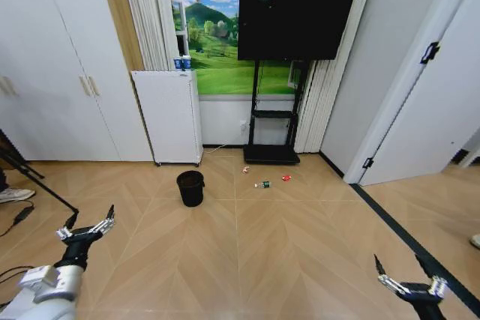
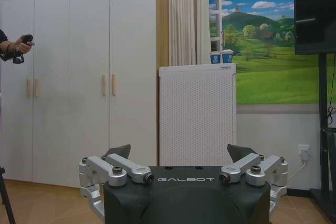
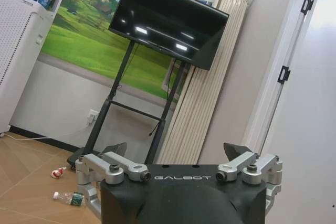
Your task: Pick up the trash bin and place the garbage on the floor into it.
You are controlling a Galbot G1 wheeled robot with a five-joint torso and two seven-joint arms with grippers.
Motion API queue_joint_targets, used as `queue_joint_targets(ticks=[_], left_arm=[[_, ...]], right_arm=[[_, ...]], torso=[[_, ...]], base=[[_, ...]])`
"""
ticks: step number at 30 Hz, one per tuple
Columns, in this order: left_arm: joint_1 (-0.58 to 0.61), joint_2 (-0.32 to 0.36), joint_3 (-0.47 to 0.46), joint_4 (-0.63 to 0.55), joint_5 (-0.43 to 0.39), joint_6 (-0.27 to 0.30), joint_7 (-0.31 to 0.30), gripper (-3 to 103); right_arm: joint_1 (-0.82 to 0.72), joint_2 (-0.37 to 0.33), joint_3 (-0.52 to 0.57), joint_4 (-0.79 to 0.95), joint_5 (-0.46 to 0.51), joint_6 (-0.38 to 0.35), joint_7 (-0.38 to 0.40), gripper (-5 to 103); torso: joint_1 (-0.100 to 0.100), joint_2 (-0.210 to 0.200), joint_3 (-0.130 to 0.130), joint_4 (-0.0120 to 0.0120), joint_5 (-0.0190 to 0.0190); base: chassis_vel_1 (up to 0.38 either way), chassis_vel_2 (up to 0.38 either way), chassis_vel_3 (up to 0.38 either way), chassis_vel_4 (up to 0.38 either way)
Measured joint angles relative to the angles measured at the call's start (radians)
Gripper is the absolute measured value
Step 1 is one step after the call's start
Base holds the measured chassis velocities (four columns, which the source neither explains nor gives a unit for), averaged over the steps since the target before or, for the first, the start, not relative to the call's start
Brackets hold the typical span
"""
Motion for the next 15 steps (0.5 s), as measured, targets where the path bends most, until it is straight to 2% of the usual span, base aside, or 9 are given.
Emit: queue_joint_targets(ticks=[15], left_arm=[[0.0,0.0,0.0,0.0,0.0,0.0,0.0,100]], right_arm=[[0.0,0.0,0.0,0.0,0.0,0.0,0.0,100]], torso=[[0.0,0.0,0.0,0.0,0.0]], base=[[0.0,0.0,0.0,0.0]])
